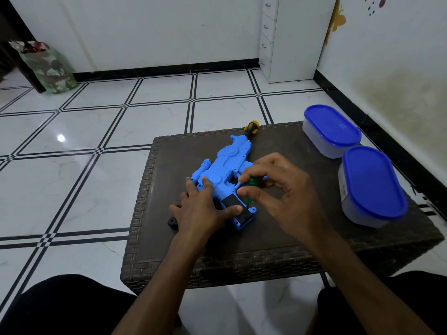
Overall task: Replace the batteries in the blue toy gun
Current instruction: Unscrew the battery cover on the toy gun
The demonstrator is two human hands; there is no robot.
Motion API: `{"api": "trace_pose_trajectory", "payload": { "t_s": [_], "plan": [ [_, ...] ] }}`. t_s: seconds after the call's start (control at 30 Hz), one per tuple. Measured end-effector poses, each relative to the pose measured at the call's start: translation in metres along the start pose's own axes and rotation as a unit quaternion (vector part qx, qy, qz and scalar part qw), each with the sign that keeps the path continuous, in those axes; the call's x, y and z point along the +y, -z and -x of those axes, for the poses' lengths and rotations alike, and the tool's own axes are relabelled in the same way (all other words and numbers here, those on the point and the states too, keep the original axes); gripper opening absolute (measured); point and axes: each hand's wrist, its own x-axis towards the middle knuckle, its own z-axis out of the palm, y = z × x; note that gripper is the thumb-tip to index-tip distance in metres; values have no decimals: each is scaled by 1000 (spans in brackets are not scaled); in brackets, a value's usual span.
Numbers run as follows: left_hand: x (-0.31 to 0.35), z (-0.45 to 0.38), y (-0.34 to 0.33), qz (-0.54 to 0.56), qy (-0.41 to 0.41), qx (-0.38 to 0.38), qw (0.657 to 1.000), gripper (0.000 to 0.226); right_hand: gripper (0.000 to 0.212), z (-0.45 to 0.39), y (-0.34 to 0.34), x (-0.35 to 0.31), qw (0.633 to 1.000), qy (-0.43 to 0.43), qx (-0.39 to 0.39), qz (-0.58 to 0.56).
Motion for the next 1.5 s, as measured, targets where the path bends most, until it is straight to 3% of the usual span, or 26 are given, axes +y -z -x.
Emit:
{"api": "trace_pose_trajectory", "payload": {
  "t_s": [0.27, 0.47, 0.63, 0.93, 1.1, 1.33, 1.5],
  "plan": [
    [1, 2, 1, 4, 2, 0, 1000, 110, 39, -3, 3, 1, 999, -4, -42, 5],
    [1, 3, 2, 6, -1, 1, 1000, 109, 17, -6, -2, 1, 1000, 11, -14, 18],
    [1, 2, 1, 5, 2, -2, 1000, 110, 32, -5, -2, -1, 1000, -18, -17, -16],
    [1, 1, 1, 1, 1, -2, 1000, 110, 18, -4, -2, 2, 1000, 3, -15, -1],
    [0, 1, 0, 5, -1, 5, 1000, 109, 36, -4, 1, 0, 999, -24, -17, -32],
    [1, 2, 1, 3, 2, -1, 1000, 109, 23, -2, -1, 2, 1000, 5, -23, 10],
    [1, 2, 1, 3, 3, -3, 1000, 109, 33, -2, 2, 4, 1000, -8, -11, 7]
  ]
}}
